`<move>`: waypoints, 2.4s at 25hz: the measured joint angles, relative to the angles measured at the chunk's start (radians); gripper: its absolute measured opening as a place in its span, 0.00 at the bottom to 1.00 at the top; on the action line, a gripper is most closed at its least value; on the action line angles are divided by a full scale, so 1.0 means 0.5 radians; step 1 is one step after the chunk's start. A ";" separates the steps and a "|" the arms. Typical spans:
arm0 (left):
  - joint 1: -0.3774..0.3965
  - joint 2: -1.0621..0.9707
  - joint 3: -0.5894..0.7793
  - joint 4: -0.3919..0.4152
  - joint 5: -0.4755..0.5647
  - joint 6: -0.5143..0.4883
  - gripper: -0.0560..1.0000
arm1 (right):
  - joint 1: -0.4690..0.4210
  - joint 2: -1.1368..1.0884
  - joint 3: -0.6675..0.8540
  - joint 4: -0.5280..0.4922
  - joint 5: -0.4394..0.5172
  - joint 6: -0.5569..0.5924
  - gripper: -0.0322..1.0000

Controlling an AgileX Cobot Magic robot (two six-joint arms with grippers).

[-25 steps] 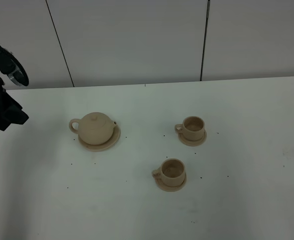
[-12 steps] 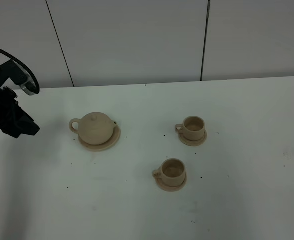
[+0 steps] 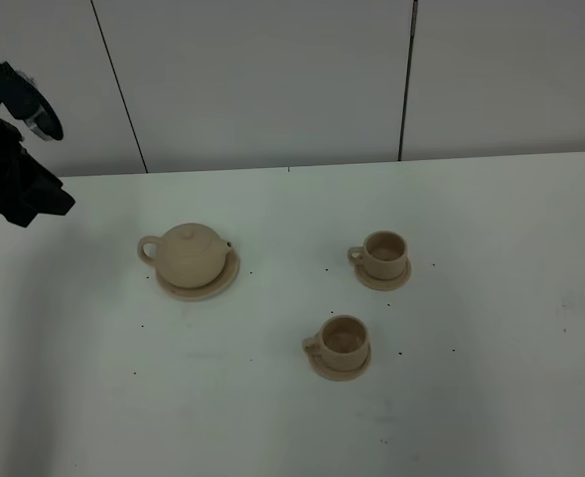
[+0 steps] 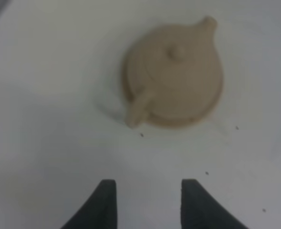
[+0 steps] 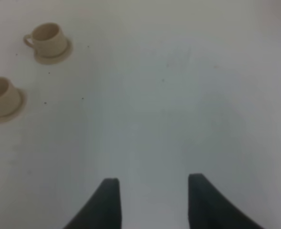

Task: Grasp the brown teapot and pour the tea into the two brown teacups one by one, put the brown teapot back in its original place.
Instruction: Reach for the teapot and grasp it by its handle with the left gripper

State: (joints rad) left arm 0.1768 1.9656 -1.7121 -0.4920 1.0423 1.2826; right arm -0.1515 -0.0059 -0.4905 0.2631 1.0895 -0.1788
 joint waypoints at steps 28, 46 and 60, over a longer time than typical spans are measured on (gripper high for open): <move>-0.025 0.431 -0.259 -0.304 0.012 0.434 0.42 | 0.000 0.000 0.000 0.000 0.000 0.000 0.35; -0.157 0.626 -0.283 -0.133 0.006 0.409 0.39 | 0.000 0.000 0.000 0.001 0.000 0.000 0.35; -0.157 0.626 -0.283 0.009 -0.053 0.600 0.38 | 0.000 0.000 0.000 0.001 0.000 0.000 0.35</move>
State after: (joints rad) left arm 0.0982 2.2784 -1.8537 -0.4874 1.0157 1.5824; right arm -0.1515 -0.0059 -0.4905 0.2635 1.0895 -0.1788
